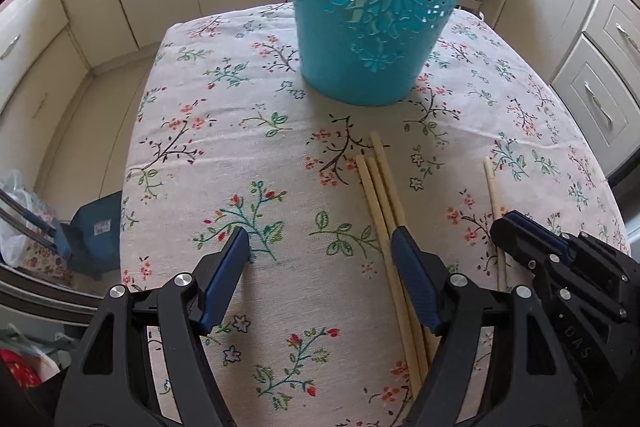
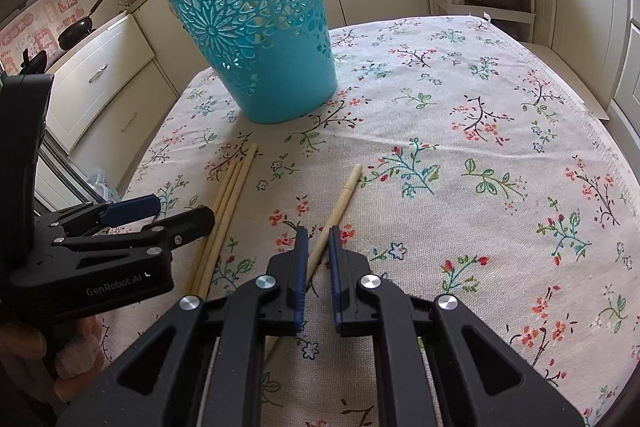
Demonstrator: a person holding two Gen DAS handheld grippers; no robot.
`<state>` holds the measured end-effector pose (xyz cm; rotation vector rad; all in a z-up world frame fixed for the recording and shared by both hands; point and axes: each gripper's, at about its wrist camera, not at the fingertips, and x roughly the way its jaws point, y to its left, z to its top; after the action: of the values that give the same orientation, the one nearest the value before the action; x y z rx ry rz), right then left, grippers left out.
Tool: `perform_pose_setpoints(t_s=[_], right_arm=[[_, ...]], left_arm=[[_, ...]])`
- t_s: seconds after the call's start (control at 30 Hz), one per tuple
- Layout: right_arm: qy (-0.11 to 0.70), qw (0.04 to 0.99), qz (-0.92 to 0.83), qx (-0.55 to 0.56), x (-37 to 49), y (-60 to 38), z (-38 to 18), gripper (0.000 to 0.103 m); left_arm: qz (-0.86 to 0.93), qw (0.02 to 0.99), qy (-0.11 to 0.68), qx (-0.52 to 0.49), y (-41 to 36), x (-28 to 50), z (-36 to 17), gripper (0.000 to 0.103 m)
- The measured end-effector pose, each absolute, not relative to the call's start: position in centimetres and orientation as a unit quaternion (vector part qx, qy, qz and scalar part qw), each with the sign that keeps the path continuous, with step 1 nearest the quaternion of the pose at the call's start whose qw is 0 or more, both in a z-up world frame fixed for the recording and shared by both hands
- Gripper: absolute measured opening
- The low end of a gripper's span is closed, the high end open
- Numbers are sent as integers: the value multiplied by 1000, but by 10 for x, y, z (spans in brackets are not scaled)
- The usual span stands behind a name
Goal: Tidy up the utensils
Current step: 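Grasp another skewer with the right tool while the left tool returns to the skewers, then close the left tool on a skewer from the pile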
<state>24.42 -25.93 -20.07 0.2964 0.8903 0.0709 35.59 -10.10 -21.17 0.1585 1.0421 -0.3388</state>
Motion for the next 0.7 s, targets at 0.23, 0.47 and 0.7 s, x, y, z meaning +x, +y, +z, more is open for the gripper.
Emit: perform_pose_setpoints(t_s=[0.23, 0.47, 0.7], right_arm=[[429, 891, 34, 143, 244, -259, -201, 10], [429, 891, 35, 143, 244, -259, -200, 11], [429, 892, 35, 141, 244, -258, -200, 12]], left_arm=[[-156, 853, 488, 102, -109, 355, -216, 68], [-156, 853, 487, 103, -110, 355, -215, 68], [-157, 853, 487, 104, -110, 355, -216, 68]])
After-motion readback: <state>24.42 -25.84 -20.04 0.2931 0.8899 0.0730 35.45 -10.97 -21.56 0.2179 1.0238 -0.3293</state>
